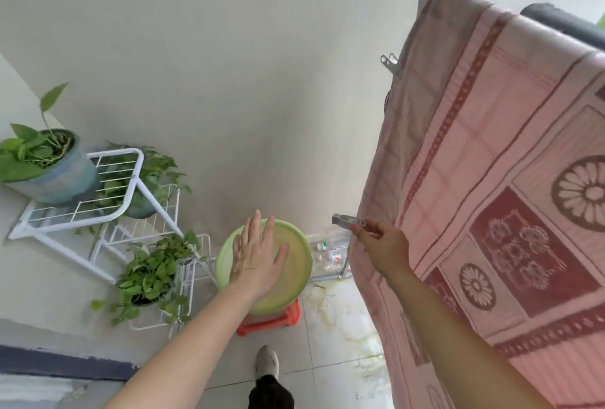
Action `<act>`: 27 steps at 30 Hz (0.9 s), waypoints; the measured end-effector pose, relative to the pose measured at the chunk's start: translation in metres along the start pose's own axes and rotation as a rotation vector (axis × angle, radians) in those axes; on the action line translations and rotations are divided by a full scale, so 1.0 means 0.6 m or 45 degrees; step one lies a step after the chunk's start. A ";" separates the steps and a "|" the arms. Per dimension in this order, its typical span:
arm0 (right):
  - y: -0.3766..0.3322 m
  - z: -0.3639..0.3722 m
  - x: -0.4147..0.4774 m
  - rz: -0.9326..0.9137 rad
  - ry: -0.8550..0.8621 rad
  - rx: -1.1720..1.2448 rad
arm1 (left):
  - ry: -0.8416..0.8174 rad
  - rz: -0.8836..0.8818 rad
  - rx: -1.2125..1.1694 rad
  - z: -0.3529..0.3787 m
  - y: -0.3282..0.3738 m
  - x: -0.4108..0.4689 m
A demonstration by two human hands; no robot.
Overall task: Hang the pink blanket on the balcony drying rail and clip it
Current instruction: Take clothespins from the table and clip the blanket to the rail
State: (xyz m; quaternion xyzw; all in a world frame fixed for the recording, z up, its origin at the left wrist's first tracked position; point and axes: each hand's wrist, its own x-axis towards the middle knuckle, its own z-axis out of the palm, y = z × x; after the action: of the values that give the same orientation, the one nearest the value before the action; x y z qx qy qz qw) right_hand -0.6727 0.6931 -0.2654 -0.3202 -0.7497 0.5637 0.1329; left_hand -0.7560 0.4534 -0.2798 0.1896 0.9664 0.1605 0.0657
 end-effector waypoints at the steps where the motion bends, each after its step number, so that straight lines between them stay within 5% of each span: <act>1: 0.003 0.012 0.027 0.030 0.020 -0.004 | -0.034 0.007 -0.011 0.009 -0.007 0.032; 14: 0.017 0.097 0.258 0.314 0.337 -0.003 | -0.489 0.214 -0.088 0.105 -0.001 0.397; 23: 0.121 0.120 0.301 0.385 0.342 -0.064 | -0.830 0.102 -0.474 0.280 0.067 0.510; 27: 0.146 0.121 0.303 0.397 0.399 -0.037 | -0.932 -0.118 -0.920 0.351 0.124 0.551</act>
State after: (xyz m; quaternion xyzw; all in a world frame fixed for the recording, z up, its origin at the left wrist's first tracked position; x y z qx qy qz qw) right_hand -0.8227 0.7663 -0.4003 -0.5179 -0.6694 0.5099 0.1544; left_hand -0.9949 0.7067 -0.4746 0.1555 0.7704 0.4043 0.4679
